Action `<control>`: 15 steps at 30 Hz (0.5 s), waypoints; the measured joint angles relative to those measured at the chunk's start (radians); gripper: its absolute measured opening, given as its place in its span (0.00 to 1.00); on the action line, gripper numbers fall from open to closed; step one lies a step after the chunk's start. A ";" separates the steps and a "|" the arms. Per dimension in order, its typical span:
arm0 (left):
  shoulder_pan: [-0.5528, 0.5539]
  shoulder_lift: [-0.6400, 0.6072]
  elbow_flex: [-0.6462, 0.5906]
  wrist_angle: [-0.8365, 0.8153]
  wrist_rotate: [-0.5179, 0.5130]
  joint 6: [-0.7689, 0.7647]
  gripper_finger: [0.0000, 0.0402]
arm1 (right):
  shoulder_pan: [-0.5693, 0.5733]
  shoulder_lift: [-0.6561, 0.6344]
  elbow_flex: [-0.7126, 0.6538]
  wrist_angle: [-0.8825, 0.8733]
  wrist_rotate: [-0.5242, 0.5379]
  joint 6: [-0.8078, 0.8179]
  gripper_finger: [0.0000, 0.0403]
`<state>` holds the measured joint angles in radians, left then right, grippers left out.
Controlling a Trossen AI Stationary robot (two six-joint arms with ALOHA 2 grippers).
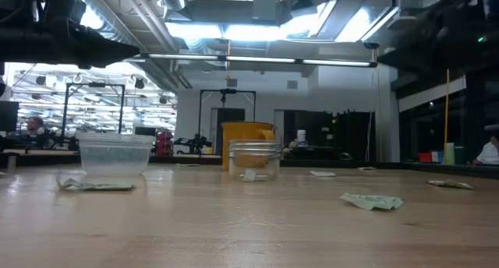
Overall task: Pick and place Stevia / Truvia into bins
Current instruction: Put the stevia packet into the plastic tupperware
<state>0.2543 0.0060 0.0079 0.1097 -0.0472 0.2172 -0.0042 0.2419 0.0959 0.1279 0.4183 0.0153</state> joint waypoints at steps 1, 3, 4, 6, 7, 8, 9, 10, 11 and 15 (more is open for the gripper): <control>0.000 0.004 0.000 0.000 0.002 -0.012 0.01 | -0.012 0.025 0.000 0.000 0.035 0.018 0.05; 0.000 0.013 0.000 0.014 -0.015 -0.049 0.01 | -0.039 0.071 0.000 0.001 0.079 0.054 0.05; 0.000 0.019 0.000 0.030 -0.036 -0.070 0.01 | -0.055 0.093 0.000 0.005 0.082 0.065 0.05; 0.000 0.038 0.000 0.067 -0.069 -0.106 0.01 | -0.086 0.133 0.000 0.021 0.082 0.092 0.05; 0.000 0.050 0.000 0.079 -0.075 -0.120 0.01 | -0.102 0.152 0.000 0.032 0.082 0.106 0.05; 0.000 0.062 0.000 0.089 -0.080 -0.132 0.01 | -0.117 0.170 0.001 0.043 0.082 0.118 0.05; 0.000 0.077 0.000 0.105 -0.088 -0.142 0.01 | -0.132 0.185 0.003 0.043 0.081 0.136 0.05; 0.000 0.092 0.000 0.118 -0.101 -0.152 0.01 | -0.148 0.201 0.007 0.040 0.081 0.149 0.05; 0.000 0.110 0.000 0.129 -0.122 -0.164 0.01 | -0.161 0.216 0.017 0.033 0.081 0.168 0.05; 0.001 0.194 0.000 0.180 -0.244 -0.214 0.01 | -0.205 0.283 0.074 -0.022 0.079 0.222 0.05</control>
<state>0.2556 0.2003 0.0082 0.2895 -0.2912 0.0032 -0.2092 0.5249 0.1699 0.1062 0.4974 0.2375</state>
